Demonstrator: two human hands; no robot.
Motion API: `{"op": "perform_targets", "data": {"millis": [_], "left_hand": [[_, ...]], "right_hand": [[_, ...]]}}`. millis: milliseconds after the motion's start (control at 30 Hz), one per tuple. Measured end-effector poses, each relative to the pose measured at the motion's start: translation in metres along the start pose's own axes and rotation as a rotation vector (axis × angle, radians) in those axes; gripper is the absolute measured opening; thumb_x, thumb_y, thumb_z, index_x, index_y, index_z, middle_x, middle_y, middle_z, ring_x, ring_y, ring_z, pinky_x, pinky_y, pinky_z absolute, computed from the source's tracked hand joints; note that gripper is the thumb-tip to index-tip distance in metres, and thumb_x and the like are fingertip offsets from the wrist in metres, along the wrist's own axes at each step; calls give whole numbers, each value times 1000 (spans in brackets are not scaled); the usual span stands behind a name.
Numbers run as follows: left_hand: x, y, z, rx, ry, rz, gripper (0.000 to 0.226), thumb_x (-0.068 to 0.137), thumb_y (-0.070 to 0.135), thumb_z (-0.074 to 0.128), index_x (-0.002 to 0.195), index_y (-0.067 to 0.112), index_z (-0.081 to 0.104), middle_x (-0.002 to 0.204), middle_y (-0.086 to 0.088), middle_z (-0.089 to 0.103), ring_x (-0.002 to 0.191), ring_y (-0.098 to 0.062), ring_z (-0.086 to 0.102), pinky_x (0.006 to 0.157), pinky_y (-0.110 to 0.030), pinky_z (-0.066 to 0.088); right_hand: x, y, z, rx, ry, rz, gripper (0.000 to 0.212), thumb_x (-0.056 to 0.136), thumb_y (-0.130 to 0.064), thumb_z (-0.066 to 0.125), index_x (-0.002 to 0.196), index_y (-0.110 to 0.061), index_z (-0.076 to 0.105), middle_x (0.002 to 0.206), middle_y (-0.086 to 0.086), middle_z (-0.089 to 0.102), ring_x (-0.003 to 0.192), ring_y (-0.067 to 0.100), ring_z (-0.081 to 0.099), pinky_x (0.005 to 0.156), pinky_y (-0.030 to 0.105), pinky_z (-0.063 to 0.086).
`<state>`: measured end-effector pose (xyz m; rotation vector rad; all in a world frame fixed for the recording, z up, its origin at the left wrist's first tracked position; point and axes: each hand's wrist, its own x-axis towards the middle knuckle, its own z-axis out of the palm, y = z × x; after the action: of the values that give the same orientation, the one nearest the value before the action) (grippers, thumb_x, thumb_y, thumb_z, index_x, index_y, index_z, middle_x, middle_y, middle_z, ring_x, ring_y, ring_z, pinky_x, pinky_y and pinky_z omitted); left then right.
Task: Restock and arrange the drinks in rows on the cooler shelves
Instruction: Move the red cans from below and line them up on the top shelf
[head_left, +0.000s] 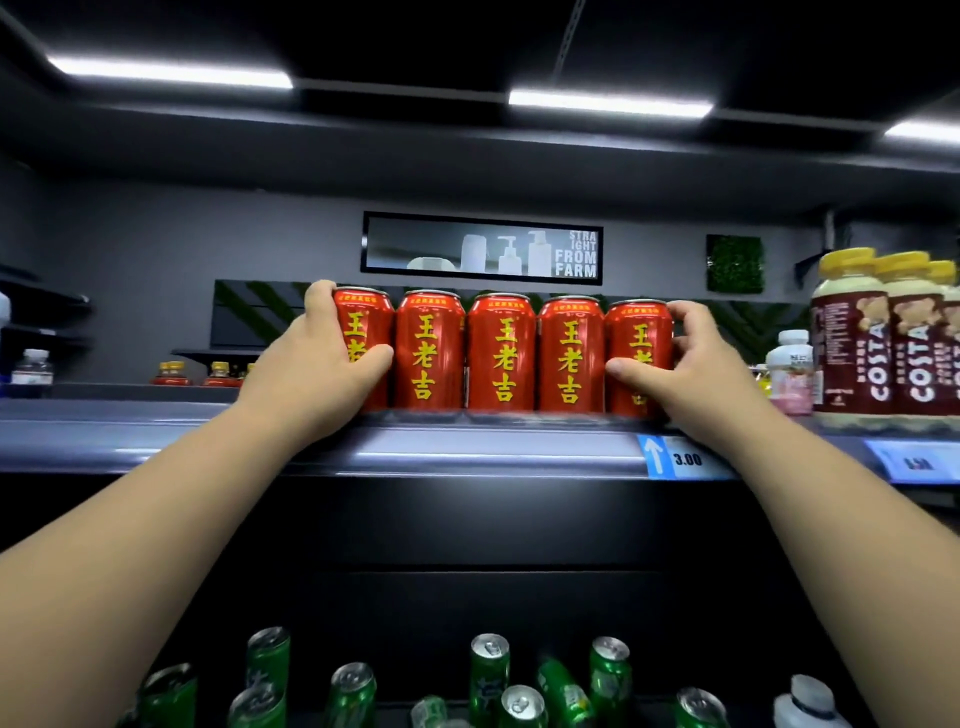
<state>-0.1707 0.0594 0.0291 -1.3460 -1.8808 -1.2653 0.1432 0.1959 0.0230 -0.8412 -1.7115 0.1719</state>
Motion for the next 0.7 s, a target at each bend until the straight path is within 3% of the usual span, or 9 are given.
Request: {"op": "perform_targets", "data": {"millis": [233, 700], "left_hand": [[0, 7, -4, 14, -26, -5, 74, 89, 53, 57, 144, 27, 14, 132, -17, 51, 106, -38, 57, 89, -49, 49], [-8, 53, 21, 5, -45, 15, 77, 91, 51, 56, 148, 22, 12, 133, -19, 50, 109, -40, 56, 88, -47, 46]], "right_hand": [[1, -1, -10, -51, -57, -9, 84, 66, -66, 78, 135, -38, 37, 117, -6, 61, 102, 18, 63, 89, 48, 56], [13, 34, -53, -101, -80, -17, 81, 64, -67, 78, 129, -39, 40, 116, -4, 62, 103, 17, 64, 92, 48, 55]]}}
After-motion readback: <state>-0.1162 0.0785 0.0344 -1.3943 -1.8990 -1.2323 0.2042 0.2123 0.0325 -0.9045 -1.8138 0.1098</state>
